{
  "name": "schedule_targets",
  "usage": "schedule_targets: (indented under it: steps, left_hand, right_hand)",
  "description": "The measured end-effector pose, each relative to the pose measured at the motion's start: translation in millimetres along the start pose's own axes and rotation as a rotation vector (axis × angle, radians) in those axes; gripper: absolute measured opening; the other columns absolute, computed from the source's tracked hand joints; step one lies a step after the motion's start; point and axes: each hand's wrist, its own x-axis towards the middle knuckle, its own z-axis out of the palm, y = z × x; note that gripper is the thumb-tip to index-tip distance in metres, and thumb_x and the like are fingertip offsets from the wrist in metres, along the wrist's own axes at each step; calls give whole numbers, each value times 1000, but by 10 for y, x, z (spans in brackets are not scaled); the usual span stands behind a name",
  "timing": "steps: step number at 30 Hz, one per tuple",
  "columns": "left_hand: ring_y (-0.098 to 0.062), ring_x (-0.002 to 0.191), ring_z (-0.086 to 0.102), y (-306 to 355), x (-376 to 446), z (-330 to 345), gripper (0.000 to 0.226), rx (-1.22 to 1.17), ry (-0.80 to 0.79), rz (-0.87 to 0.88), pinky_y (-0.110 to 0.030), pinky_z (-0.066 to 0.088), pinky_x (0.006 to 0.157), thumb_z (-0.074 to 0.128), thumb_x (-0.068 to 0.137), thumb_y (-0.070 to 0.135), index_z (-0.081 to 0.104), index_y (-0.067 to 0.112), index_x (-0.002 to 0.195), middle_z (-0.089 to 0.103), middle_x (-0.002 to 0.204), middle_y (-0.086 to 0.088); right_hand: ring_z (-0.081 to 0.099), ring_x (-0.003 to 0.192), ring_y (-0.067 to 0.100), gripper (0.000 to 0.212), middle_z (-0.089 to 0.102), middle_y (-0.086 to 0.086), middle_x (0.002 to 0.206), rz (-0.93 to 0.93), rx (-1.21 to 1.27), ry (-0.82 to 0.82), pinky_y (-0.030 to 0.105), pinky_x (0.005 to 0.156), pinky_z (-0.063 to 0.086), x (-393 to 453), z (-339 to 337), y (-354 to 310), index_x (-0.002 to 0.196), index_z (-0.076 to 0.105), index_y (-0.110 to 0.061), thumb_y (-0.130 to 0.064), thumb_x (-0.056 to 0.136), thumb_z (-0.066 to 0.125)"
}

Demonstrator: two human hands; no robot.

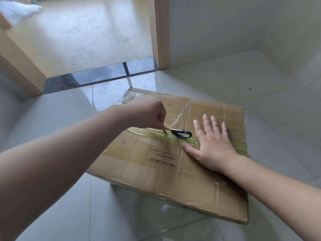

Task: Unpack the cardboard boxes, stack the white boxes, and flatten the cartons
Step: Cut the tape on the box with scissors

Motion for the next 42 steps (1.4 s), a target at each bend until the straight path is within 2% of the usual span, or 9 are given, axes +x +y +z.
schedule_targets:
  steps: [3, 7, 12, 15, 18, 24, 29, 36, 42]
  left_hand:
    - [-11, 64, 56, -28, -15, -29, 20, 12, -11, -4, -23, 43, 56, 75, 73, 42, 69, 24, 68, 64, 66, 9]
    - [-9, 57, 54, -137, -52, -73, 20, 0, -32, -40, -21, 37, 50, 75, 74, 40, 66, 25, 65, 63, 62, 9]
    - [-6, 55, 52, -220, -75, -88, 21, 41, -26, -40, -21, 41, 52, 76, 73, 40, 66, 24, 64, 61, 58, 12]
    - [-3, 51, 50, -341, -134, -87, 22, 23, -20, -59, -20, 36, 49, 76, 73, 41, 67, 23, 65, 57, 53, 12]
    - [1, 47, 48, -457, -179, -102, 23, -8, -6, -80, -19, 31, 46, 77, 72, 44, 68, 24, 65, 56, 51, 14]
    - [-4, 51, 50, -624, -209, -123, 22, -65, -16, -123, -20, 35, 49, 77, 70, 46, 67, 28, 63, 58, 54, 14]
    - [-4, 52, 50, -624, -193, -131, 24, -46, -34, -121, -21, 34, 49, 76, 70, 49, 66, 28, 63, 59, 56, 13]
    - [-8, 57, 53, -582, -168, -176, 25, -15, -57, -92, -21, 38, 51, 76, 72, 47, 63, 27, 62, 60, 61, 12]
    - [-8, 60, 56, -609, -167, -146, 25, 42, -31, -49, -21, 40, 52, 75, 72, 45, 62, 27, 60, 62, 62, 12]
  right_hand:
    - [-19, 143, 27, 99, -19, 10, 157, -8, -18, 27, 51, 114, -11, 1, 46, -8, 151, -8, -24, -82, 71, 2]
    - [-19, 144, 25, 98, -20, 8, 157, -17, -50, 32, 50, 115, -11, -2, 79, 46, 150, -11, -27, -82, 70, -3]
    - [-20, 143, 25, 101, -21, 7, 156, -16, -69, 20, 49, 115, -11, 3, 79, 44, 149, -15, -28, -83, 65, -11]
    - [-20, 143, 24, 104, -22, 7, 156, -12, -66, 19, 49, 115, -11, 8, 80, 48, 149, -15, -28, -84, 60, -16]
    - [-21, 143, 24, 102, -23, 6, 156, -10, -81, 22, 48, 115, -12, 18, 102, 56, 148, -17, -28, -85, 63, -15]
    - [-23, 143, 23, 100, -24, 5, 155, -13, -81, 15, 48, 115, -12, 12, 98, 64, 148, -18, -28, -84, 65, -14]
    - [-23, 142, 25, 99, -25, 8, 155, -7, -86, -6, 49, 114, -13, 23, 49, 11, 149, -16, -26, -82, 67, -8]
    - [-22, 143, 24, 92, -22, 5, 155, -143, -25, 6, 47, 113, -15, 257, -2, -401, 149, -12, -27, -78, 73, 0]
    - [-22, 143, 26, 93, -23, 7, 155, -128, -48, 32, 50, 112, -16, 354, 64, -482, 149, -14, -29, -80, 72, -4]
